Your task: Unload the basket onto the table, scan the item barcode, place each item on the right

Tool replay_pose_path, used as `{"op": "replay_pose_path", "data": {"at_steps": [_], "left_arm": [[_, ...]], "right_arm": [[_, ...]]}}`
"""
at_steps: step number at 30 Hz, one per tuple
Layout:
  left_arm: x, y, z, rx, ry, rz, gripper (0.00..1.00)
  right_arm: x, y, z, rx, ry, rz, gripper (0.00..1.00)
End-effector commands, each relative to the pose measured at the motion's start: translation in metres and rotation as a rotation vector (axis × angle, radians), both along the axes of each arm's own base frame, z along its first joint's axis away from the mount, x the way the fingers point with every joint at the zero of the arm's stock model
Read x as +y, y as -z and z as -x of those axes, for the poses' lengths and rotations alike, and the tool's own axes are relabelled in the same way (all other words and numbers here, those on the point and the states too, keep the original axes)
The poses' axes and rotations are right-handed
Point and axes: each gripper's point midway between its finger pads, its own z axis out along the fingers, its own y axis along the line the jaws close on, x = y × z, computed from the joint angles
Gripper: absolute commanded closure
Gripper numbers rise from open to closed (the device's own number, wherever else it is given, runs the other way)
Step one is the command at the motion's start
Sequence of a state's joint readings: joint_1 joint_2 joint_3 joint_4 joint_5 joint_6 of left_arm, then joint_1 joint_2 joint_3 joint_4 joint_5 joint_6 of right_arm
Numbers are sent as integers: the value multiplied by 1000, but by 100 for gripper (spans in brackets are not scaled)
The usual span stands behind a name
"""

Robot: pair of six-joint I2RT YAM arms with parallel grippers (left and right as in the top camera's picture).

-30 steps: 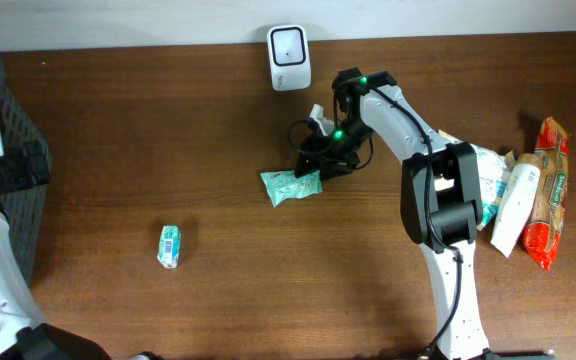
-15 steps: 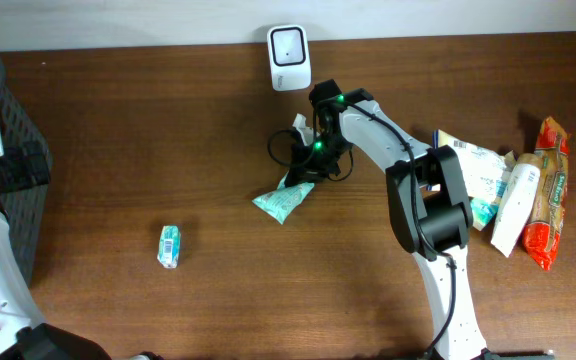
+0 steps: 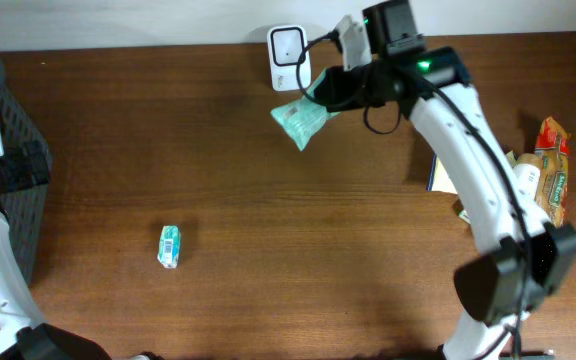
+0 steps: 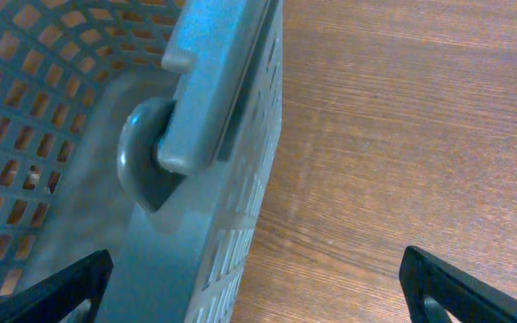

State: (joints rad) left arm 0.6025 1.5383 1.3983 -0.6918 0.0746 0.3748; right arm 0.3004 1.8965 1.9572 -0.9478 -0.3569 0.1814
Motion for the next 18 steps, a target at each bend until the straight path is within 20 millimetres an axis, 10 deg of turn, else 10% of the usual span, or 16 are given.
{"op": "replay_pose_path", "data": {"at_steps": [1,9,18], "left_arm": [[0,0,-1,-5,3,8,1],[0,0,-1,-5,3,9,1],[0,0,-1,-5,3,8,1]], "right_arm": [[-9,-41,4,-127,74,50,96],[3,-69,11,-311,57,213,96],[28,-36,-68,-638,33,716,96]]}}
